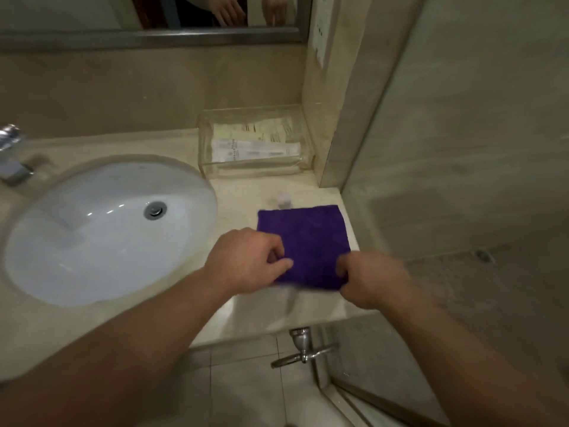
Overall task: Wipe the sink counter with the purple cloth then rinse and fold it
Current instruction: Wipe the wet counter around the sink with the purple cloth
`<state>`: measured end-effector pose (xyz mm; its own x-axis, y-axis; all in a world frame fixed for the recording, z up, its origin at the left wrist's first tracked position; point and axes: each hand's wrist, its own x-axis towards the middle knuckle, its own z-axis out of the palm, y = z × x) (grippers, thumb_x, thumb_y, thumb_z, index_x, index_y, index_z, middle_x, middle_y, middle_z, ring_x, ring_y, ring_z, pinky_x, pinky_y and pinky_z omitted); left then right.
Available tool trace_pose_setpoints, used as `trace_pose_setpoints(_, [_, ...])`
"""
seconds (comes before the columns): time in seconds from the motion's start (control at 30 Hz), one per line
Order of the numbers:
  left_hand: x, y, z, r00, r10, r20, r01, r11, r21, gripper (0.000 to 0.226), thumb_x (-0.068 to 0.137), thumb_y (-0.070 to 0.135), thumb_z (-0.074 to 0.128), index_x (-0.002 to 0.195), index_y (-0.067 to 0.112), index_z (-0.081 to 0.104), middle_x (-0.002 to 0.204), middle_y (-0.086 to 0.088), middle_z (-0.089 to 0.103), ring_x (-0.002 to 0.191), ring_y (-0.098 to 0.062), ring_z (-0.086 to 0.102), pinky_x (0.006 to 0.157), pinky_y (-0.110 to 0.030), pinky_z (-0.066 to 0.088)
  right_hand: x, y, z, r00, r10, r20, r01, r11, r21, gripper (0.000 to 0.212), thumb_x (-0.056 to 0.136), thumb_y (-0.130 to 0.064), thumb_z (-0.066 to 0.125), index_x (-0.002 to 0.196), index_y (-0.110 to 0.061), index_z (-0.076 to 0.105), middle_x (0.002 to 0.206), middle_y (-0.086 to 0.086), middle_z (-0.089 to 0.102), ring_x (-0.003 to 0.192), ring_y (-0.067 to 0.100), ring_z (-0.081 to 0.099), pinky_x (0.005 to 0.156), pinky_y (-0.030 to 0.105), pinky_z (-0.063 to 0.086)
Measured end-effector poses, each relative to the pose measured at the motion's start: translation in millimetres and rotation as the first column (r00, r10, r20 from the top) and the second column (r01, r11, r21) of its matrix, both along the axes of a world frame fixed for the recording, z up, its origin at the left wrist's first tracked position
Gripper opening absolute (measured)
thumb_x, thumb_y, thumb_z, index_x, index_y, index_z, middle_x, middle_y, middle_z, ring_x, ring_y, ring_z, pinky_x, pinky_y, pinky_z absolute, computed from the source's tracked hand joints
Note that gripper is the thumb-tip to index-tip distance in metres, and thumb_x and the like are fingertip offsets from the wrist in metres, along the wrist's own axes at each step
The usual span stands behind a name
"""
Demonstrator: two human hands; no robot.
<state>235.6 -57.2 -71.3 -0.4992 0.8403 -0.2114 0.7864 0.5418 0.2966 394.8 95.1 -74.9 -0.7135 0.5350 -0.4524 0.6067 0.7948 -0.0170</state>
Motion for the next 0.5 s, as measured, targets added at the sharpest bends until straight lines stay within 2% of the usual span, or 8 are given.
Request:
trace_pose_setpoints(0.03, [6, -2, -11, 0.999, 0.038, 0.003, -0.038, 0.998, 0.059, 0.025, 0.091, 0.052, 0.054, 0.100, 0.033, 0.069, 0.093, 0.015, 0.071, 0.087, -0.011, 0.064, 0.076, -0.032, 0.051, 4, -1, -6, 0.994, -0.108, -0.002, 0.108, 0.993, -0.054, 0.023, 0.082, -0.034, 0.059, 0.102, -0.028, 0.069, 0.099, -0.003, 0.070, 0.090, 0.022, 0.065, 0.076, 0.030, 0.050])
trace_pose_setpoints(0.1, [16, 4, -31, 0.993, 0.119, 0.010, -0.118, 0.969, 0.215, 0.025, 0.095, 0.045, 0.051, 0.104, 0.031, 0.069, 0.096, 0.013, 0.070, 0.089, -0.012, 0.063, 0.076, -0.032, 0.050, 4, -2, -18, 0.922, -0.298, -0.247, 0.282, 0.954, -0.101, 0.016, 0.085, -0.036, 0.057, 0.091, -0.026, 0.069, 0.085, -0.005, 0.068, 0.076, 0.019, 0.061, 0.066, 0.028, 0.045])
trace_pose_setpoints(0.17, [20, 21, -54, 0.993, 0.117, 0.020, -0.118, 0.962, 0.247, 0.030, 0.096, 0.038, 0.050, 0.120, 0.028, 0.065, 0.116, 0.009, 0.067, 0.108, -0.015, 0.059, 0.090, -0.033, 0.048, -8, -2, -35, 0.792, -0.289, -0.538, 0.290, 0.953, -0.085, 0.012, 0.089, -0.028, 0.056, 0.093, -0.025, 0.067, 0.087, -0.003, 0.064, 0.078, 0.019, 0.058, 0.067, 0.030, 0.044])
trace_pose_setpoints(0.2, [24, 30, -66, 0.996, 0.084, 0.015, -0.085, 0.973, 0.213, 0.038, 0.096, 0.037, 0.048, 0.130, 0.026, 0.059, 0.128, 0.006, 0.062, 0.119, -0.015, 0.054, 0.100, -0.033, 0.044, -15, -3, -45, 0.766, -0.247, -0.593, 0.243, 0.966, -0.088, 0.016, 0.089, -0.023, 0.056, 0.099, -0.023, 0.068, 0.097, 0.000, 0.064, 0.088, 0.020, 0.059, 0.075, 0.032, 0.047])
trace_pose_setpoints(0.3, [35, 48, -93, 0.995, 0.067, -0.073, -0.056, 0.988, 0.146, 0.054, 0.097, 0.042, 0.033, 0.145, 0.020, 0.046, 0.153, -0.002, 0.042, 0.143, -0.019, 0.034, 0.122, -0.040, 0.021, -28, -5, -82, 0.812, -0.124, -0.571, 0.109, 0.992, -0.061, 0.036, 0.093, -0.017, 0.056, 0.128, -0.014, 0.062, 0.138, 0.010, 0.055, 0.135, 0.028, 0.045, 0.113, 0.038, 0.037])
trace_pose_setpoints(0.4, [25, 63, -98, 0.979, 0.170, -0.117, -0.125, 0.941, 0.316, 0.055, 0.093, 0.036, 0.028, 0.135, 0.016, 0.057, 0.154, -0.009, 0.042, 0.145, -0.025, 0.034, 0.121, -0.046, 0.022, -41, 1, -95, 0.745, -0.131, -0.655, 0.151, 0.988, -0.026, 0.036, 0.095, -0.013, 0.050, 0.129, -0.011, 0.062, 0.144, 0.011, 0.052, 0.143, 0.028, 0.038, 0.115, 0.048, 0.035])
trace_pose_setpoints(0.47, [13, 74, -100, 0.983, 0.134, -0.129, -0.097, 0.961, 0.260, 0.061, 0.095, 0.038, 0.019, 0.145, 0.018, 0.046, 0.160, -0.007, 0.031, 0.150, -0.025, 0.021, 0.124, -0.045, 0.013, -55, 9, -94, 0.716, -0.145, -0.683, 0.186, 0.983, -0.014, 0.037, 0.097, -0.015, 0.044, 0.130, -0.011, 0.062, 0.146, 0.011, 0.051, 0.143, 0.027, 0.038, 0.114, 0.049, 0.036])
trace_pose_setpoints(0.5, [9, 78, -102, 0.987, 0.096, -0.129, -0.073, 0.982, 0.177, 0.063, 0.097, 0.041, 0.014, 0.153, 0.020, 0.032, 0.164, -0.005, 0.020, 0.153, -0.023, 0.010, 0.124, -0.044, 0.004, -62, 12, -93, 0.753, -0.165, -0.637, 0.190, 0.981, -0.031, 0.040, 0.101, -0.018, 0.040, 0.137, -0.012, 0.056, 0.152, 0.010, 0.044, 0.146, 0.025, 0.032, 0.118, 0.045, 0.030])
